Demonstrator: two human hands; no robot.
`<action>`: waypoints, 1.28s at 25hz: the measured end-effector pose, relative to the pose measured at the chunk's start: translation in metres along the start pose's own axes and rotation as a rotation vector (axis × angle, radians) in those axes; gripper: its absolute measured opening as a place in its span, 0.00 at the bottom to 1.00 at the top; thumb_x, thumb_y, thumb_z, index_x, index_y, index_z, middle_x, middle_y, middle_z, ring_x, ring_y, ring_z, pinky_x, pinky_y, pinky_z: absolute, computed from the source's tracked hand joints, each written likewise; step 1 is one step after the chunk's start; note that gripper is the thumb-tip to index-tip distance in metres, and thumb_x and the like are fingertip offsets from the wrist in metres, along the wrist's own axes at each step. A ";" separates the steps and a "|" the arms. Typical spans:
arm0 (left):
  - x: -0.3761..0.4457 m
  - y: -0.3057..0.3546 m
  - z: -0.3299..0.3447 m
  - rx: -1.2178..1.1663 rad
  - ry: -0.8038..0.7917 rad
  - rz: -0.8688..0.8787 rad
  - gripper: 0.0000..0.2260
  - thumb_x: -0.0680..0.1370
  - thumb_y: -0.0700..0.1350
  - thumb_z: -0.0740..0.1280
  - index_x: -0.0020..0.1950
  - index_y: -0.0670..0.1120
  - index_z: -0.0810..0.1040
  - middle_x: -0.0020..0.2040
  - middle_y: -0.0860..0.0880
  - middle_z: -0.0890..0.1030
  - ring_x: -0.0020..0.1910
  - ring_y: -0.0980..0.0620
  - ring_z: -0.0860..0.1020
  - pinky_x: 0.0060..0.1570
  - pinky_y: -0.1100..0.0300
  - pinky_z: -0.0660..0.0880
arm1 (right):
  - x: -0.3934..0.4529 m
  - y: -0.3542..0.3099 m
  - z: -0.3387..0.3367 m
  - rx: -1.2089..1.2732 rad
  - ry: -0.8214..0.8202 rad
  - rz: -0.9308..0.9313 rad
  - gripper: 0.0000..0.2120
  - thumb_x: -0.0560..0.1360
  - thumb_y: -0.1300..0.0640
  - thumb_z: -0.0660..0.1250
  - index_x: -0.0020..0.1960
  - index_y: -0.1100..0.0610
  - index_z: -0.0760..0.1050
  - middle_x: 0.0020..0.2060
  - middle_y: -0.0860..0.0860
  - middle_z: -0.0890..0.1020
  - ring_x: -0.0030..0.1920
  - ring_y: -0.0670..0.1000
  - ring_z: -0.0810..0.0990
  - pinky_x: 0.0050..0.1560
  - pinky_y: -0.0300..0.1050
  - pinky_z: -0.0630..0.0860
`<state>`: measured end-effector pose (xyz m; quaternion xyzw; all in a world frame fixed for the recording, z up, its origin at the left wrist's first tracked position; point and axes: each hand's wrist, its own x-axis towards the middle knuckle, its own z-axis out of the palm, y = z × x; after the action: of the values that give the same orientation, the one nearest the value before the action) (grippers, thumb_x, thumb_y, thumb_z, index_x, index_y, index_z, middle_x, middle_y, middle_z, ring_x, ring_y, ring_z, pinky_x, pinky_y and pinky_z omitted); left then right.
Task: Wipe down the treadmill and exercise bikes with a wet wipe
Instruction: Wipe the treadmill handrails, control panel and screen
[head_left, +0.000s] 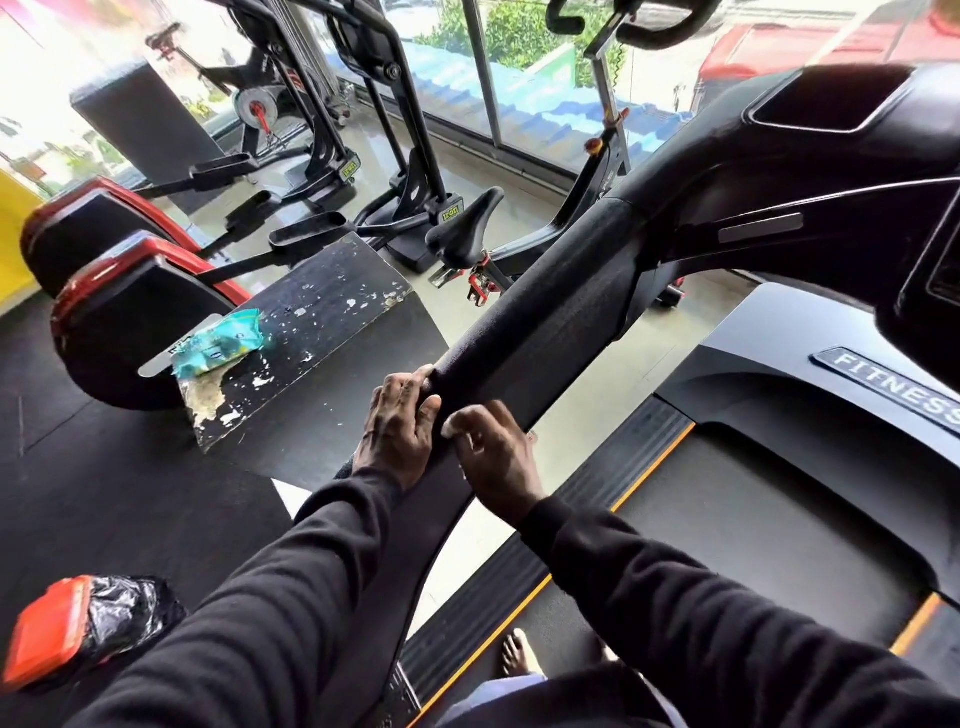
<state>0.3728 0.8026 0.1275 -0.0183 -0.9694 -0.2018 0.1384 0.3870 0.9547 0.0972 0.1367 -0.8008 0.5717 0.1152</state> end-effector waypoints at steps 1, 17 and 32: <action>-0.002 -0.003 -0.001 0.006 0.003 -0.006 0.24 0.80 0.54 0.55 0.70 0.43 0.74 0.58 0.44 0.76 0.57 0.43 0.75 0.63 0.58 0.65 | -0.001 0.000 -0.002 -0.007 -0.016 -0.033 0.08 0.73 0.63 0.68 0.44 0.51 0.79 0.42 0.45 0.76 0.37 0.44 0.75 0.41 0.39 0.74; -0.003 -0.002 -0.001 0.010 0.007 -0.015 0.23 0.80 0.54 0.55 0.70 0.44 0.74 0.57 0.44 0.76 0.56 0.43 0.74 0.62 0.60 0.64 | 0.037 0.009 -0.017 0.037 0.303 0.122 0.04 0.76 0.62 0.66 0.47 0.54 0.78 0.45 0.50 0.77 0.44 0.47 0.76 0.47 0.49 0.77; -0.014 -0.027 -0.019 -0.162 -0.167 0.091 0.21 0.83 0.47 0.61 0.76 0.49 0.66 0.65 0.44 0.71 0.63 0.45 0.68 0.67 0.53 0.63 | -0.022 -0.039 0.057 -0.044 0.434 0.176 0.06 0.75 0.63 0.68 0.45 0.52 0.78 0.42 0.42 0.77 0.44 0.50 0.79 0.47 0.51 0.77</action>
<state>0.3885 0.7702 0.1300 -0.0903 -0.9563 -0.2705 0.0643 0.4197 0.8906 0.1054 -0.0624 -0.7783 0.5780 0.2372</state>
